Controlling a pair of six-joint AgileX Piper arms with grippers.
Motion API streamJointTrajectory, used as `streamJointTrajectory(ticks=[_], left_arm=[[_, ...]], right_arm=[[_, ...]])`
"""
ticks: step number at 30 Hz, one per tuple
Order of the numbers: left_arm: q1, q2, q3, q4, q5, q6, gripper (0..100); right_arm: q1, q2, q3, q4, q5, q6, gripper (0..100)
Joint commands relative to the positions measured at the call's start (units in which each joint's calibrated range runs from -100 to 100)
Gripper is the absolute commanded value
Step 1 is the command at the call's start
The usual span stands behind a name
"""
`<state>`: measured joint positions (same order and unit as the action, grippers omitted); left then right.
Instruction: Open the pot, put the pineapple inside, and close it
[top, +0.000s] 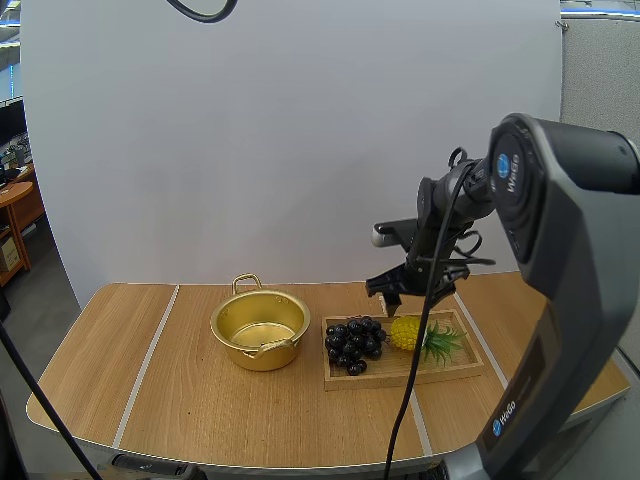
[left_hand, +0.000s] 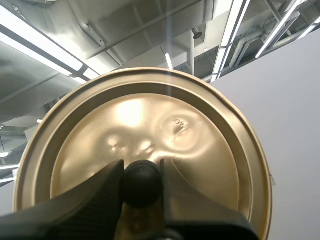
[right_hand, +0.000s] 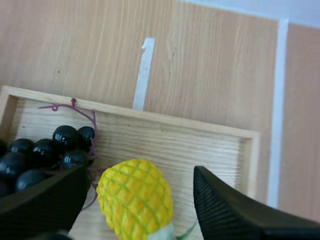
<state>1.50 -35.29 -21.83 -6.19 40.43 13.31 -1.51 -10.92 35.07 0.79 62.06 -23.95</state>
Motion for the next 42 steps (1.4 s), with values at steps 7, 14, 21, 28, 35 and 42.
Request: streamJointTrajectory(ticks=[7, 14, 21, 28, 35, 42], left_arm=[[0.07, -0.2, -0.42, 0.09, -1.94, -0.21, 0], [0.07, -0.2, -0.42, 0.09, -1.94, -0.21, 0], [0.07, -0.2, -0.42, 0.09, -1.94, -0.21, 0], [0.07, -0.2, -0.42, 0.09, -1.94, -0.21, 0], [0.07, -0.2, -0.42, 0.09, -1.94, -0.21, 0], [0.07, -0.2, -0.42, 0.09, -1.94, -0.21, 0]], right_arm=[[-0.2, -6.88, -0.09, -0.79, 11.46, -15.1, 100], [-0.2, -6.88, -0.09, -0.79, 15.58, -27.87, 100], [-0.2, -4.79, -0.09, -0.37, 15.07, -33.39, 100], [-0.2, 1.6, -0.09, -0.37, 14.53, -35.62, 100], [-0.2, 7.01, -0.09, -1.57, 9.7, -37.3, 100], [-0.2, 11.08, -0.09, -2.49, 4.58, -37.51, 100]])
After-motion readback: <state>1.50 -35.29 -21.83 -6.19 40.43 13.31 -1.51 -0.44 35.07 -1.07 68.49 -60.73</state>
